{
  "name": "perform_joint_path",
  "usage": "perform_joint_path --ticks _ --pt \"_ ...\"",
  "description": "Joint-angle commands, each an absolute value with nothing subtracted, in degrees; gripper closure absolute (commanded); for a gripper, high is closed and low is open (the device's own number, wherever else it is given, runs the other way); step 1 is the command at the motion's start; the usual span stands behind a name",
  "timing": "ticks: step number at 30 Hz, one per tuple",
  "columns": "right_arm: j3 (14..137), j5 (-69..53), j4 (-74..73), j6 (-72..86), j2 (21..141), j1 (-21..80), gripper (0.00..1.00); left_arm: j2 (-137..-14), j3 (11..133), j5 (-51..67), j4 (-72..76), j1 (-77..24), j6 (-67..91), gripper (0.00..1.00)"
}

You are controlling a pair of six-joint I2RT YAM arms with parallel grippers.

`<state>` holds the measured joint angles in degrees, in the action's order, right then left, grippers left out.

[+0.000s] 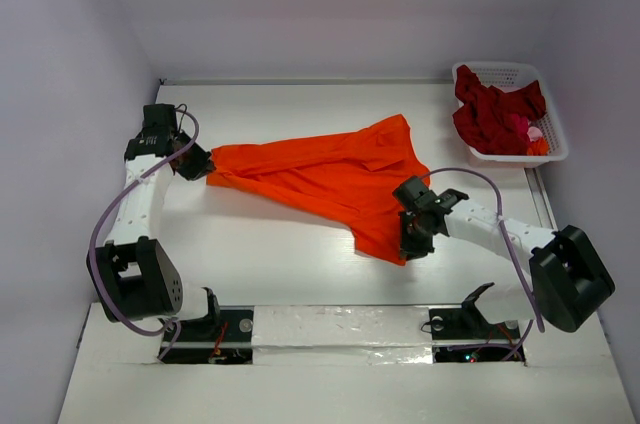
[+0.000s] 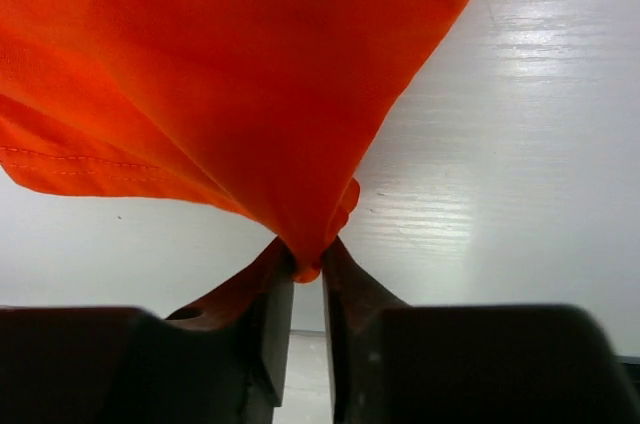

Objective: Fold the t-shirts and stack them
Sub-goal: Grap the side of the flattened tshirt closest away from the robot with both arms

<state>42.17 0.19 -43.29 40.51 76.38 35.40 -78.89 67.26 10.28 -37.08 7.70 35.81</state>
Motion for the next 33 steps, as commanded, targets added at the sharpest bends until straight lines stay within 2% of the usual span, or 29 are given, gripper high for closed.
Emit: perform_joint_path --ticks 1,5,8,16,28,33 --pt "41.9 0.4 -42.5 40.8 76.0 36.1 0.79 -79.0 69.3 9.6 -36.6 7.6 34.9 1.00" --pt "42.1 0.5 -42.6 40.8 76.1 36.1 0.96 -79.1 69.2 9.7 -36.6 7.6 34.9 1.00" --pt "42.1 0.5 -42.7 40.9 76.1 36.1 1.00 -79.1 69.2 9.7 -36.5 7.6 34.9 1.00" --pt "43.9 0.5 -44.4 40.3 75.5 36.1 1.00 -79.1 69.3 9.3 -36.7 7.6 34.8 1.00" --pt "61.6 -5.3 -52.3 38.7 75.6 36.1 1.00 -80.0 72.9 9.4 -37.6 7.6 35.0 1.00" --pt "64.9 -5.5 -53.3 38.6 77.1 36.1 1.00 -80.2 73.9 9.2 -38.1 7.6 34.9 1.00"
